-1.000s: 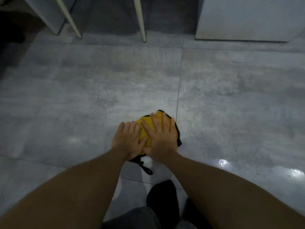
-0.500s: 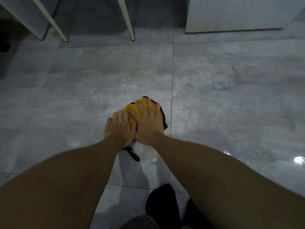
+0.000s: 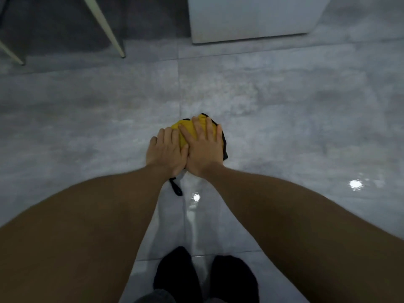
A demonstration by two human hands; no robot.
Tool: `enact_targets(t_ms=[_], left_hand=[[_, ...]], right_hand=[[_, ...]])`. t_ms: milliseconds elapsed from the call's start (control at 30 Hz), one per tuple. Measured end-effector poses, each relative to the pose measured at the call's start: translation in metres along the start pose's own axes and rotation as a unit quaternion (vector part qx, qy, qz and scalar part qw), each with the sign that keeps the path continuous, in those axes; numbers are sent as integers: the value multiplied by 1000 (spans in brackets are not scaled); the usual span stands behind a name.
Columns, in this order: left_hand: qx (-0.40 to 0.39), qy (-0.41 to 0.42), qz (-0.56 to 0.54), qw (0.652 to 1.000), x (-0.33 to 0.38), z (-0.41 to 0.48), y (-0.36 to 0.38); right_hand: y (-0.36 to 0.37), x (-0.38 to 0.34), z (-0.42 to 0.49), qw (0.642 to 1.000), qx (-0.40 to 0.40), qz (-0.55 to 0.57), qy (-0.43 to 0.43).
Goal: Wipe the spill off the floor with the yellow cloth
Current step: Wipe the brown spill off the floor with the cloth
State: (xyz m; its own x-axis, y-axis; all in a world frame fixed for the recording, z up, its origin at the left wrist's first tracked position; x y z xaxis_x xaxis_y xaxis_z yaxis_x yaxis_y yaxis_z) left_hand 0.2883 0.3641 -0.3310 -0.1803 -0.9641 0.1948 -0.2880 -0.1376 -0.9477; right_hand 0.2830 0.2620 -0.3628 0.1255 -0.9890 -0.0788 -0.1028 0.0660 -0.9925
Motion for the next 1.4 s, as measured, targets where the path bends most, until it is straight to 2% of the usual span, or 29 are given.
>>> enact_targets(t_ms=[367, 567, 800, 1100, 1267, 1400], left_hand=[[-58, 115, -79, 988, 187, 38, 32], [-136, 175, -89, 971, 284, 38, 56], [-188, 249, -63, 948, 350, 20, 79], [-179, 324, -65, 927, 382, -19, 90], [-133, 322, -81, 934, 355, -26, 80], [-38, 308, -97, 946, 304, -36, 67]], right_hand=[[-7, 191, -51, 987, -9, -19, 160], [-4, 289, -96, 970, -31, -45, 238], [-7, 354, -159, 954, -24, -34, 296], [-11, 371, -221, 949, -13, -37, 314], [-7, 334, -218, 949, -22, -49, 310], [-5, 274, -205, 965, -12, -44, 257]])
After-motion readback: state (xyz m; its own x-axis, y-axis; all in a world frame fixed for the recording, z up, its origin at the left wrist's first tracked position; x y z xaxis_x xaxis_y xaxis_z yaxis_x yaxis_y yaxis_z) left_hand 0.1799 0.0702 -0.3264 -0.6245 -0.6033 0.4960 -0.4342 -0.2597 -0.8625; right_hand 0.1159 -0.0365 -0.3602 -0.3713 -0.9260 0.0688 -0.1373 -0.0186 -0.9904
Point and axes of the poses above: each hand's wrist, its own z-axis towards the middle knuckle, its own y-axis out of the palm, x = y × z, the point moved 7 cm from there along z, towards the middle knuckle, and after that the axes turned 12 degrees about -z, right-handed, at the moved point
